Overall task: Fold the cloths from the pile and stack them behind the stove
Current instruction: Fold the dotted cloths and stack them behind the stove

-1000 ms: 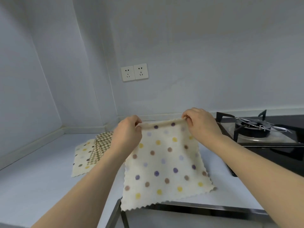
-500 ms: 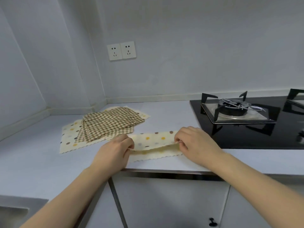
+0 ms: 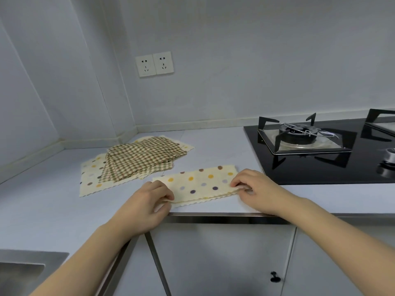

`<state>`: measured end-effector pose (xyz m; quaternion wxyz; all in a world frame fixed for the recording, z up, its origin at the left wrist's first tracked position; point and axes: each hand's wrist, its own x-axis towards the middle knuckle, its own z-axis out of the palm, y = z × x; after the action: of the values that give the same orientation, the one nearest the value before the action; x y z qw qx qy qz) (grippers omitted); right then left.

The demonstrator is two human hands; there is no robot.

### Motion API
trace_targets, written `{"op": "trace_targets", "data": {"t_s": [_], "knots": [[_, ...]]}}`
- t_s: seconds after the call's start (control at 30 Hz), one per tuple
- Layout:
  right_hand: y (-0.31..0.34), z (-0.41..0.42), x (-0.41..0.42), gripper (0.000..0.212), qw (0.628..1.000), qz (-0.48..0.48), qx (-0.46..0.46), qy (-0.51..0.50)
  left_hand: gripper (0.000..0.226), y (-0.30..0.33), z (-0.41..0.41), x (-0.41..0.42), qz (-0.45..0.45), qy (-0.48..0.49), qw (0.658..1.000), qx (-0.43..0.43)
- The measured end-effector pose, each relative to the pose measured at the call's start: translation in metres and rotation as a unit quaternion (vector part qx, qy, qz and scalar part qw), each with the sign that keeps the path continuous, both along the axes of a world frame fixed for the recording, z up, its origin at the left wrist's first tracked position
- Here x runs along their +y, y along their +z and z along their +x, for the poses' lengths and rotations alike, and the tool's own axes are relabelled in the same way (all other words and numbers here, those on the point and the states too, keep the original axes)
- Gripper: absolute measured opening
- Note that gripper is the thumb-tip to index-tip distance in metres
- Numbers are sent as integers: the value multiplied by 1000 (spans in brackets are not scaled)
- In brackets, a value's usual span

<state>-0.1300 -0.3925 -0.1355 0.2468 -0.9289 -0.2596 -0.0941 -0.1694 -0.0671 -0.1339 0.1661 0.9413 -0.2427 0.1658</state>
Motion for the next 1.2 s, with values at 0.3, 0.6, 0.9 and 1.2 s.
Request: {"op": "trace_targets", "data": {"t_s": [0.3, 0.6, 0.9, 1.2], "knots": [[7, 4, 5, 41, 996, -72, 47, -13, 35, 5, 4, 2, 45, 12, 999, -14], [7, 6, 14, 10, 991, 110, 56, -53, 16, 8, 2, -6, -155, 53, 986, 37], [9, 7, 8, 2, 949, 278, 121, -91, 8, 20, -2, -5, -49, -9, 998, -26], [9, 4, 8, 4, 959, 244, 104, -98, 24, 32, -11, 4, 53, -3, 996, -70]]}}
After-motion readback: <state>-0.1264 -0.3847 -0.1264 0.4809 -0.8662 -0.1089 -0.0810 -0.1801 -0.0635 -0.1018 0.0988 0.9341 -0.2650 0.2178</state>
